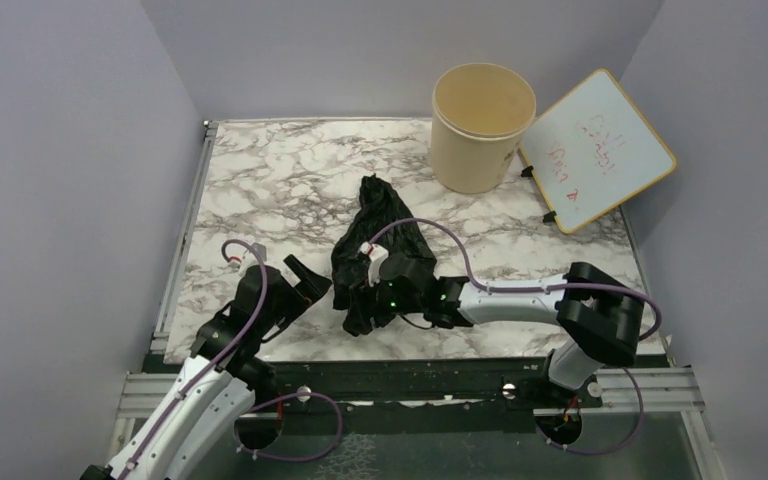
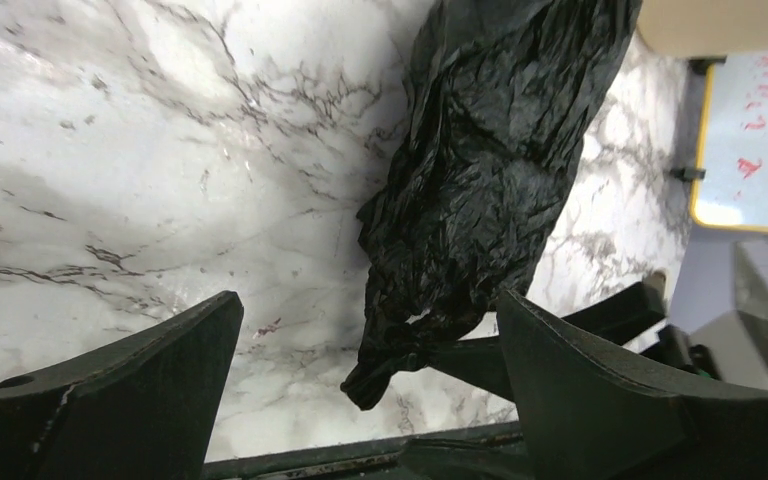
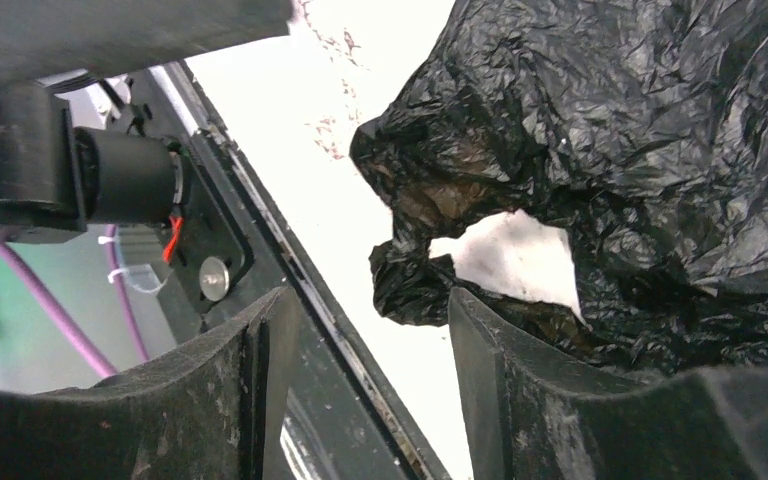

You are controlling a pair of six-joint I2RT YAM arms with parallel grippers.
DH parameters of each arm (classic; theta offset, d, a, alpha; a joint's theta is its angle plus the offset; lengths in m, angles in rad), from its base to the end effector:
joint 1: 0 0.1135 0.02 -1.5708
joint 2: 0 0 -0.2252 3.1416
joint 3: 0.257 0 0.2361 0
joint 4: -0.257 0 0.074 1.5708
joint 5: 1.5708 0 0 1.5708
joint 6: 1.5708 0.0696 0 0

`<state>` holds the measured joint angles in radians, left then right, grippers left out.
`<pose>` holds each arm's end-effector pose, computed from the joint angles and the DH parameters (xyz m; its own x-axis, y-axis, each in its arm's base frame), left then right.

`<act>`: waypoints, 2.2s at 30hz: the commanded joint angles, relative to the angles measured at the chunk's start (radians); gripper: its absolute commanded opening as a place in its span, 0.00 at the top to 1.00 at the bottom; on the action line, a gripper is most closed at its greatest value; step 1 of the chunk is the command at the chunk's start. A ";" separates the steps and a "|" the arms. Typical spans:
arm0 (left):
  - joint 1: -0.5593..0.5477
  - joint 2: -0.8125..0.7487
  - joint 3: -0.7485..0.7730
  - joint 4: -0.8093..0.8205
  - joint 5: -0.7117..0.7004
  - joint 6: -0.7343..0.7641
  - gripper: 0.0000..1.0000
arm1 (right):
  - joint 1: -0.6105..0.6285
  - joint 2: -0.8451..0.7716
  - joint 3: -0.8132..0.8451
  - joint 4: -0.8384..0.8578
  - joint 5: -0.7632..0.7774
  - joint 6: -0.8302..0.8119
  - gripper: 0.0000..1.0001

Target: Put the trash bags into the trash bin

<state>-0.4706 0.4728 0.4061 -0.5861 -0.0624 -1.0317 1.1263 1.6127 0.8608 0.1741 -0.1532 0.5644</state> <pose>0.1493 -0.0711 0.1736 -0.6284 -0.6413 -0.4403 -0.2549 0.7046 -0.6623 0.1438 0.3267 0.1484 -0.7051 -0.2510 -0.6632 -0.6747 0.5253 0.5185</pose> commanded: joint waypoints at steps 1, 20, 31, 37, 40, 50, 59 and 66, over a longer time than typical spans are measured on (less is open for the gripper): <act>0.001 -0.065 0.058 -0.100 -0.137 -0.060 0.01 | 0.007 0.038 0.028 0.088 0.051 0.007 0.36; 0.001 -0.142 0.051 -0.117 -0.168 -0.084 0.01 | -0.007 -0.106 0.242 -0.239 0.428 -0.087 0.99; 0.002 -0.128 -0.023 0.077 -0.013 -0.038 0.01 | -0.470 -0.288 0.009 0.119 -0.144 0.584 1.00; 0.000 -0.030 -0.086 0.286 0.057 -0.166 0.01 | -0.471 -0.275 -0.057 0.371 -0.208 0.659 0.99; -0.002 0.073 -0.052 0.314 0.061 -0.124 0.01 | -0.471 -0.269 -0.097 0.529 -0.247 0.706 1.00; -0.009 0.011 -0.076 0.438 0.149 -0.017 0.01 | -0.471 -0.295 -0.140 0.738 -0.297 0.708 0.99; -0.008 -0.143 -0.117 0.327 0.105 0.025 0.01 | -0.495 -0.362 -0.139 0.295 -0.144 0.547 0.99; -0.008 -0.122 -0.128 0.355 0.149 0.037 0.01 | -0.624 -0.372 -0.327 0.458 -0.248 0.705 1.00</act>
<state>-0.4736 0.3416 0.2920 -0.2459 0.0597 -1.0256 0.5686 1.2285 0.6193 0.5476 -0.3313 1.1862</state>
